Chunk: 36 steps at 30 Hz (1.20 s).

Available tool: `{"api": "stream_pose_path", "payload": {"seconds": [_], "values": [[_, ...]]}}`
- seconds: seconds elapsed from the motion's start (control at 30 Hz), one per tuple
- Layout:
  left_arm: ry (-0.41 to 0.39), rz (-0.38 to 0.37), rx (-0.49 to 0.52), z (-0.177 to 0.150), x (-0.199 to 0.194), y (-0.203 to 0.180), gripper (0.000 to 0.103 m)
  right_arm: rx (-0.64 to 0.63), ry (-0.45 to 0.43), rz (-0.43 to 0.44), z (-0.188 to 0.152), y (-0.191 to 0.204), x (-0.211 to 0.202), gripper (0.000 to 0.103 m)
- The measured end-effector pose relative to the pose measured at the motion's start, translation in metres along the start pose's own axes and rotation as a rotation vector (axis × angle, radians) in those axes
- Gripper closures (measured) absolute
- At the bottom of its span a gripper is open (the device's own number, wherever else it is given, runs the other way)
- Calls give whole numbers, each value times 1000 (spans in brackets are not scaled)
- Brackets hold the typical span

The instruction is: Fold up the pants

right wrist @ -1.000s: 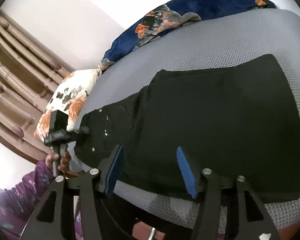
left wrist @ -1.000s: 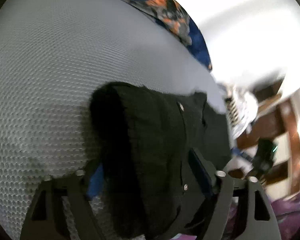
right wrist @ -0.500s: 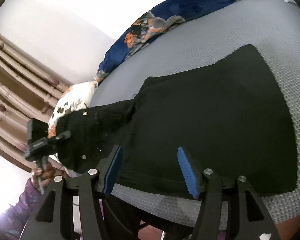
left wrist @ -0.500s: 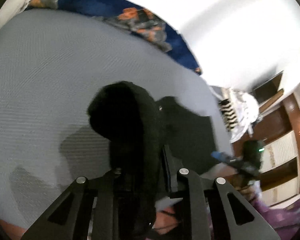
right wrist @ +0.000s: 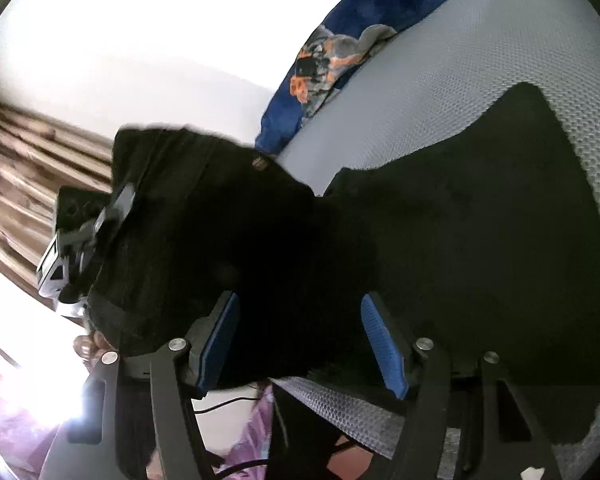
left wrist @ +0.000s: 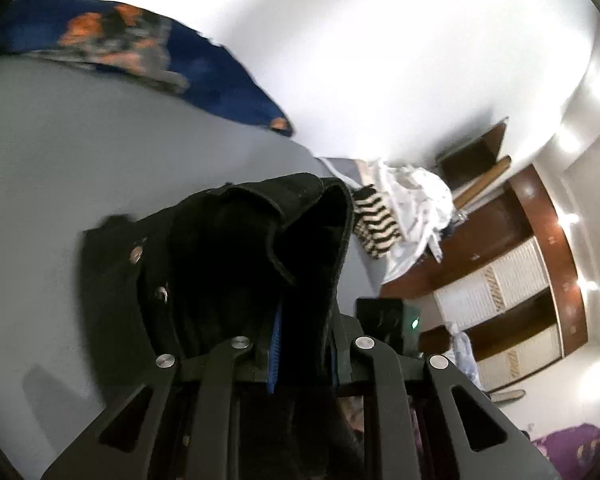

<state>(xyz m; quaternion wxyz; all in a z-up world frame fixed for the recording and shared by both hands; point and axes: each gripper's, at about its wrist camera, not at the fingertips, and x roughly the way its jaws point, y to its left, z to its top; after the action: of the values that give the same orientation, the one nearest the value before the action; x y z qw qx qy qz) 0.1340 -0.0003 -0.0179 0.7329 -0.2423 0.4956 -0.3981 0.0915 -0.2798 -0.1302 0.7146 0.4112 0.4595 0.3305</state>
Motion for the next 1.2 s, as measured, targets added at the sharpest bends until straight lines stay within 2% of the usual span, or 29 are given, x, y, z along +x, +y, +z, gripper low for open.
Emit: {"api": "stream_pose_path", "payload": {"seconds": [0.07, 0.13, 0.2, 0.27, 0.33, 0.43, 0.53, 0.6, 0.67, 0.73, 0.8, 0.83, 0.87, 0.9, 0.93, 0.97, 1.07, 1.2], "values": [[25, -11, 9, 9, 36, -12, 84, 16, -15, 8, 3, -11, -14, 33], [53, -11, 6, 14, 72, -19, 78, 26, -24, -15, 5, -23, -27, 32], [77, -52, 1, 15, 97, -20, 70, 46, -8, -47, 5, -39, -34, 32], [142, -91, -51, 18, 126, -15, 68, 84, -1, -92, 2, -58, -37, 32], [168, -115, -77, 18, 142, -14, 65, 128, -23, -57, -4, -71, -42, 34], [164, -97, -50, 15, 136, -18, 61, 133, -55, -30, -8, -75, -53, 32], [127, -8, 8, 10, 108, -19, 51, 152, -65, 23, -4, -75, -55, 17], [101, 17, -9, 7, 88, -10, 44, 155, -67, 37, 3, -71, -53, 9], [74, 43, -50, -3, 66, 7, 43, 152, -36, 40, 13, -68, -46, 9], [66, 92, -64, -15, 51, 17, 43, 134, -12, 9, 19, -61, -40, 7], [67, 171, -38, -32, 38, 21, 43, 94, 53, -106, 26, -55, -29, 6], [64, 192, -24, -38, 37, 21, 43, 77, 81, -131, 30, -52, -22, 7], [62, 227, -6, -45, 33, 20, 42, 56, 96, -160, 33, -48, -15, 14], [61, 251, 3, -52, 28, 22, 42, 31, 113, -214, 36, -44, -7, 45], [57, 261, 3, -61, 23, 24, 42, 11, 136, -248, 39, -43, 2, 69], [54, 260, 0, -66, 17, 27, 42, -12, 163, -299, 41, -41, 11, 84], [48, 312, -9, -77, 13, 39, 42, -50, 140, -317, 41, -32, 8, 88], [28, 352, -47, -81, 6, 57, 42, -97, 41, -284, 35, -11, -25, 91]]}}
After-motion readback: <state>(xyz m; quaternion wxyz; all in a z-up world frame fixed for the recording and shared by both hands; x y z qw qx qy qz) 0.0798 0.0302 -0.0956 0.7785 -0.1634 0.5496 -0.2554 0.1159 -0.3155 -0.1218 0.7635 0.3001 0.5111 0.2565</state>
